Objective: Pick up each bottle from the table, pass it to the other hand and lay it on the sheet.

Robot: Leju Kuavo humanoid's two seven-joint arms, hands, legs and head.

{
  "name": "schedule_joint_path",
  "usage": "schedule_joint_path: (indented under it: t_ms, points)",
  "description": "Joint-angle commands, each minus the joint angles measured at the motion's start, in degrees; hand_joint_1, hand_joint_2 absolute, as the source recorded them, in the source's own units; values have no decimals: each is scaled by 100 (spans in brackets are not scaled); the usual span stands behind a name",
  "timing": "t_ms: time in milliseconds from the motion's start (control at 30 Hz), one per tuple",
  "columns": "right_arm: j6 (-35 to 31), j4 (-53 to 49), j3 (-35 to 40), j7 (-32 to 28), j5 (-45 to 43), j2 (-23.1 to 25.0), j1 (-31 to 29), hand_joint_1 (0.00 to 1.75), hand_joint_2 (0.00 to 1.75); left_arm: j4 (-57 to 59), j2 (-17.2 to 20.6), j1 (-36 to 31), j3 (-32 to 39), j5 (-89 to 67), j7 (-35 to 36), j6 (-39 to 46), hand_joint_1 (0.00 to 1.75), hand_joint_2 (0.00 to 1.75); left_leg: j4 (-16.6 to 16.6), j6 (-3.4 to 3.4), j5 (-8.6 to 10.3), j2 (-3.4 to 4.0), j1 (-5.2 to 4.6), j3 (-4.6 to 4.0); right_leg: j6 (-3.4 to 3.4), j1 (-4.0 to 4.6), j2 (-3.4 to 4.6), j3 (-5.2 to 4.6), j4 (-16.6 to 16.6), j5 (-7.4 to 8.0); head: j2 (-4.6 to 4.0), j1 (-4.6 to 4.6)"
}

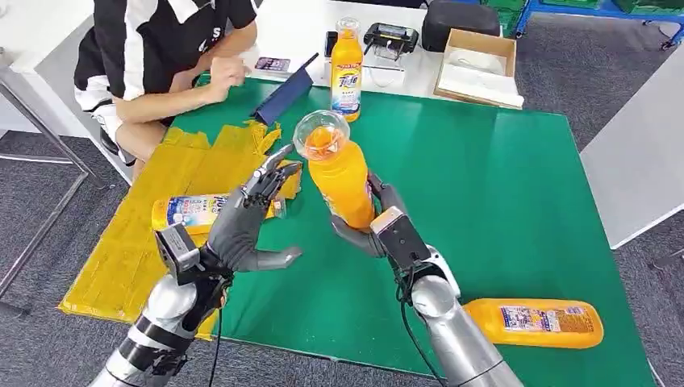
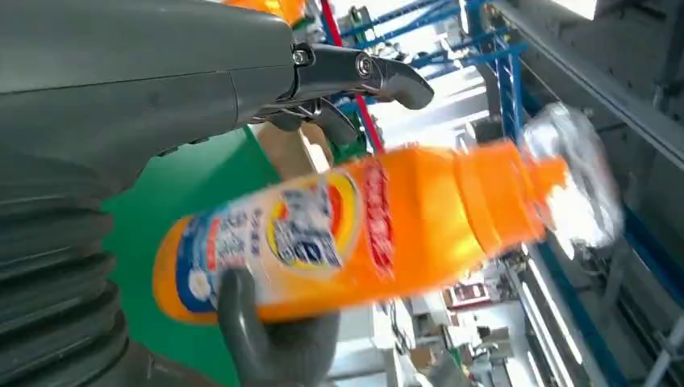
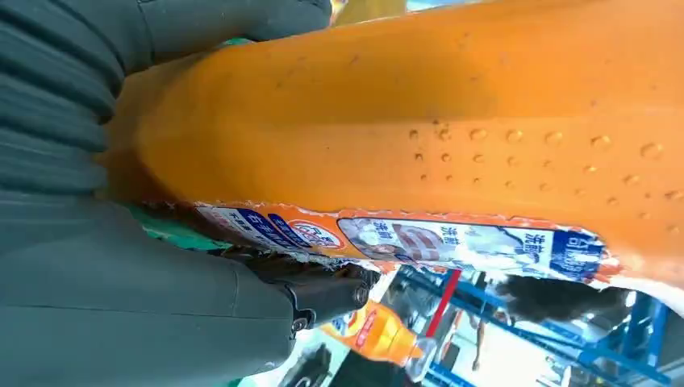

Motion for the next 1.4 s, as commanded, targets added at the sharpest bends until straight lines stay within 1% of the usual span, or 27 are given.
schedule_joint_path:
  t_ms: [33, 100, 167, 267, 300, 333, 367, 567, 600, 633, 667, 767, 800, 833, 900, 933, 967, 1000, 1033, 1067, 1100, 1167, 1200, 1267, 1300, 1333, 1400]
  points:
    - [-81, 685, 37, -49, 118, 51, -411, 175, 175, 187, -6, -254, -443, -9, 2, 23, 0, 175, 3, -11, -12, 0, 5, 30, -12, 3, 15, 32, 0, -12, 0, 0]
    - [-173, 679, 141, -61, 335, 48, -437, 175, 175, 246, -11, -288, -475, 6, 9, 18, 0, 175, 1, -10, -9, -2, 4, 23, -11, 2, 10, 25, 0, -10, 0, 0]
    - [-302, 680, 361, -82, 730, 72, -482, 175, 175, 394, -73, -381, -558, 21, 65, 30, 0, 175, 8, -18, -24, 0, 7, 51, -18, 3, 21, 53, 5, -25, 0, -2]
    - [-427, 682, 605, -68, 1111, 106, -500, 175, 175, 594, -157, -507, -604, 27, 135, 110, 0, 175, -1, -10, -9, -2, 4, 25, -9, 2, 10, 26, -2, -10, 0, 0]
    - [-501, 698, 721, -62, 1308, 97, -520, 175, 175, 668, -196, -546, -601, 72, 180, 130, 0, 175, 5, -15, -20, -3, 6, 45, -14, 3, 15, 48, 2, -22, 0, -2]
    - [-538, 720, 806, -62, 1427, 109, -524, 175, 175, 754, -227, -598, -613, 97, 207, 140, 0, 175, -1, -9, -7, -2, 4, 22, -8, 2, 8, 24, -3, -8, 0, 2]
    - [-605, 754, 899, -71, 1579, 113, -533, 175, 175, 845, -264, -642, -613, 150, 244, 164, 0, 175, 3, -14, -17, -2, 6, 43, -13, 2, 15, 45, 0, -18, 0, 0]
    - [-654, 855, 1101, -52, 1780, 130, -523, 175, 175, 1117, -352, -796, -624, 157, 396, 416, 0, 175, -2, -10, -6, -1, 4, 24, -9, 2, 9, 25, -4, -7, 0, -2]
    - [-674, 902, 1071, -45, 1727, 140, -535, 175, 175, 1172, -389, -817, -612, 76, 390, 595, 0, 175, 1, -14, -15, -3, 5, 45, -14, 1, 13, 46, -1, -18, 0, -2]
    - [-919, 953, 1147, -26, 2015, 110, -569, 175, 175, 1205, -413, -825, -625, 109, 471, 665, 0, 175, 4, -18, -22, 0, 7, 57, -18, 3, 21, 59, 1, -24, 0, 2]
    - [-986, 993, 1173, -10, 2106, 103, -585, 175, 175, 1231, -429, -843, -639, 126, 549, 716, 0, 175, 0, -12, -10, -9, 3, 34, -11, 0, 5, 37, -1, -14, 0, -4]
    - [-1178, 1164, 1210, 8, 2316, 127, -622, 175, 175, 1381, -641, -880, -641, 28, 640, 1264, 0, 175, 1, -11, -13, -6, 3, 39, -11, 0, 10, 42, -2, -15, 0, 0]
    - [-1165, 1203, 1197, -3, 2287, 151, -633, 175, 175, 1385, -689, -878, -649, -70, 541, 1453, 0, 175, 4, -15, -20, -3, 7, 53, -15, 2, 17, 57, -2, -21, 0, -2]
    - [-1160, 1228, 1211, -12, 2289, 162, -651, 175, 175, 1366, -688, -876, -683, -89, 472, 1556, 0, 175, 0, -10, -8, -11, 4, 30, -10, 2, 2, 34, -3, -13, 0, 2]
    - [-1160, 1238, 1218, -10, 2277, 178, -670, 175, 175, 1261, -694, -823, -697, -335, 279, 1897, 0, 175, 8, -17, -25, -6, 6, 55, -17, 1, 17, 60, 3, -27, 0, 2]
    - [-1144, 1231, 1229, -9, 2263, 186, -684, 175, 175, 1172, -683, -786, -711, -353, 163, 2027, 0, 175, 2, -12, -13, 0, 4, 34, -11, 1, 14, 36, -1, -14, 0, 0]
    - [-1138, 1227, 1232, -7, 2253, 191, -688, 175, 175, 1123, -692, -754, -689, -339, 96, 2089, 0, 175, 8, -17, -25, 1, 5, 53, -16, 1, 21, 57, 4, -25, 0, -2]
    - [-1128, 1217, 1238, 0, 2239, 197, -695, 175, 175, 1035, -700, -696, -658, -270, 11, 2159, 173, 175, 7, -17, -24, 2, 5, 51, -16, 1, 22, 53, 3, -24, 0, 0]
    - [-1107, 1207, 1250, 10, 2222, 199, -703, 175, 175, 978, -684, -666, -658, -157, -50, 2147, 175, 175, 2, -14, -15, 1, 4, 37, -13, 2, 15, 38, -1, -15, 0, -4]
    - [-1107, 1207, 1250, 10, 2222, 199, -703, 175, 175, 978, -684, -666, -658, -157, -50, 2147, 175, 175, 5, -17, -24, -2, 4, 54, -16, 1, 16, 57, 2, -26, 0, 2]
    - [-1096, 1195, 1254, 21, 2210, 203, -703, 175, 175, 930, -695, -634, -620, -71, -88, 2168, 175, 175, 0, -12, -12, 0, 4, 32, -10, 3, 12, 33, -3, -12, 0, -2]
    - [-1059, 1188, 1233, 63, 2162, 204, -709, 175, 175, 882, -719, -598, -544, 153, -150, 2162, 175, 175, 7, -19, -29, 3, 6, 61, -18, 2, 24, 62, 4, -28, 0, -2]
    - [-1048, 1197, 1228, 80, 2150, 203, -716, 175, 175, 866, -729, -588, -515, 222, -164, 2174, 175, 175, 1, -12, -14, 3, 8, 34, -10, 5, 14, 36, -4, -13, 2, 0]
    - [-1041, 1204, 1225, 91, 2139, 202, -721, 175, 175, 850, -743, -580, -489, 274, -178, 2184, 175, 175, 1, -9, -7, 1, 6, 20, -8, 5, 10, 21, -4, -7, 0, 0]
    - [-1016, 1226, 1218, 111, 2106, 209, -738, 175, 175, 823, -745, -582, -471, 375, -206, 2182, 175, 175, 6, -13, -18, 1, 9, 39, -12, 5, 15, 41, 0, -18, 0, 0]
    - [-1003, 1233, 1220, 123, 2086, 216, -747, 175, 175, 805, -748, -578, -457, 448, -227, 2180, 175, 175, 0, -8, -6, 2, 6, 17, -7, 3, 9, 18, -3, -6, 0, -2]
    - [-993, 1233, 1230, 129, 2082, 211, -752, 175, 175, 788, -736, -583, -463, 491, -235, 2154, 175, 175, 10, -14, -24, 4, 7, 45, -14, 3, 22, 47, 5, -22, 0, 0]
